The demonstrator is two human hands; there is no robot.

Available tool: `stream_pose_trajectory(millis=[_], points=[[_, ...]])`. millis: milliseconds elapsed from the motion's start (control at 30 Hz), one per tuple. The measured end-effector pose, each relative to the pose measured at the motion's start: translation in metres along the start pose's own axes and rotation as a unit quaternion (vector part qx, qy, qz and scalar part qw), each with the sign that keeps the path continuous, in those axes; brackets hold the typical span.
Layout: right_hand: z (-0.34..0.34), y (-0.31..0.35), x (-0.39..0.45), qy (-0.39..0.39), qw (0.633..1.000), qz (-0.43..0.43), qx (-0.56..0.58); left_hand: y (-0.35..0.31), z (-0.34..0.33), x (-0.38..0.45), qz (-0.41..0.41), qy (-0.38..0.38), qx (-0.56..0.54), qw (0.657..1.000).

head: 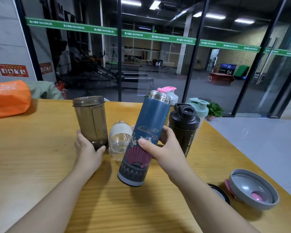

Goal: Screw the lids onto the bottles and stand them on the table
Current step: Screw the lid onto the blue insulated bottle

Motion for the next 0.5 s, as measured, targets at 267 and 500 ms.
stream_pose_trajectory(millis=[267,500], points=[[0.006,0.001,-0.004,-0.004,1.0,0.004,-0.014,-0.001,-0.003,0.001,-0.009,0.0,0.02,1.0],[0.009,0.004,-0.011,-0.004,1.0,-0.002,-0.015,-0.001,-0.001,-0.001,-0.004,-0.005,0.026,1.0]])
Point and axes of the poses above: each hand's wrist, its own x-axis towards the middle knuckle, its own z-axis out of the back of the hand, y = z × x, the point moved 5 cm from there along x, towards the middle knuckle, and after that the axes turned 12 degrees about z, right-handed, at the moved point
